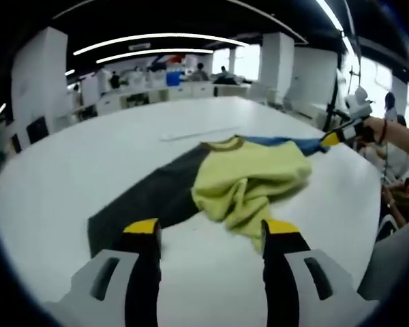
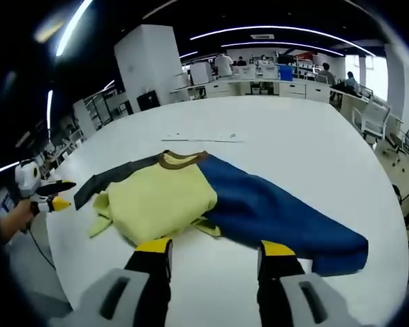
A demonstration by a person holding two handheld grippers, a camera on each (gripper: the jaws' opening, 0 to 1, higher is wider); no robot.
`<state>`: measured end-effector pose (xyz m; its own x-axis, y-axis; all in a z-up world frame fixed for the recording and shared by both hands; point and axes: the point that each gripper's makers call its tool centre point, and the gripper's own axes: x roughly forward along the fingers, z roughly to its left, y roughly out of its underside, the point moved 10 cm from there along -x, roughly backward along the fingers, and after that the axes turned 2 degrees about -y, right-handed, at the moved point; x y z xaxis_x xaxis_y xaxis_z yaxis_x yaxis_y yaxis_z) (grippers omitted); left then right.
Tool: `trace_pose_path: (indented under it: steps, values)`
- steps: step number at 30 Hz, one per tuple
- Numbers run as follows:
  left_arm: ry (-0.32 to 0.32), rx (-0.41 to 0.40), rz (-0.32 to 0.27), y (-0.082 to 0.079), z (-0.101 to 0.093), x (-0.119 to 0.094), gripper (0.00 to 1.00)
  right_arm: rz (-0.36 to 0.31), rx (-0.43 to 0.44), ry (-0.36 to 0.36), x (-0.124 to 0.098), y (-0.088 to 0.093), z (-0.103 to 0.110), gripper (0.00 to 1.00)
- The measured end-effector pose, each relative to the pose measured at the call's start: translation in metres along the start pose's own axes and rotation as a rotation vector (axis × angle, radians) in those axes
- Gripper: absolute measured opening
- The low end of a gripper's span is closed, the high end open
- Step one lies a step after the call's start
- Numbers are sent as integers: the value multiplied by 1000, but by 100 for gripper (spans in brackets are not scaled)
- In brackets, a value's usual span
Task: Fold the garment on the visible template until the final outline fits inside the template.
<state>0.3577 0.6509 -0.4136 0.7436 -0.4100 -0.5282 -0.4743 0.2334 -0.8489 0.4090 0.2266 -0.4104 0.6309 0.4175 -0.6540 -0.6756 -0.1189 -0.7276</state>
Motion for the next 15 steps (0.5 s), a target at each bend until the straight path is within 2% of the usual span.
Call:
trace_pose_path:
  steps: [8, 15]
  values:
    - [48, -3, 19, 15, -28, 0, 49, 10, 1, -9, 17, 7, 0, 44]
    - [88, 32, 41, 25, -43, 6, 40, 3, 15, -3, 33, 14, 0, 34]
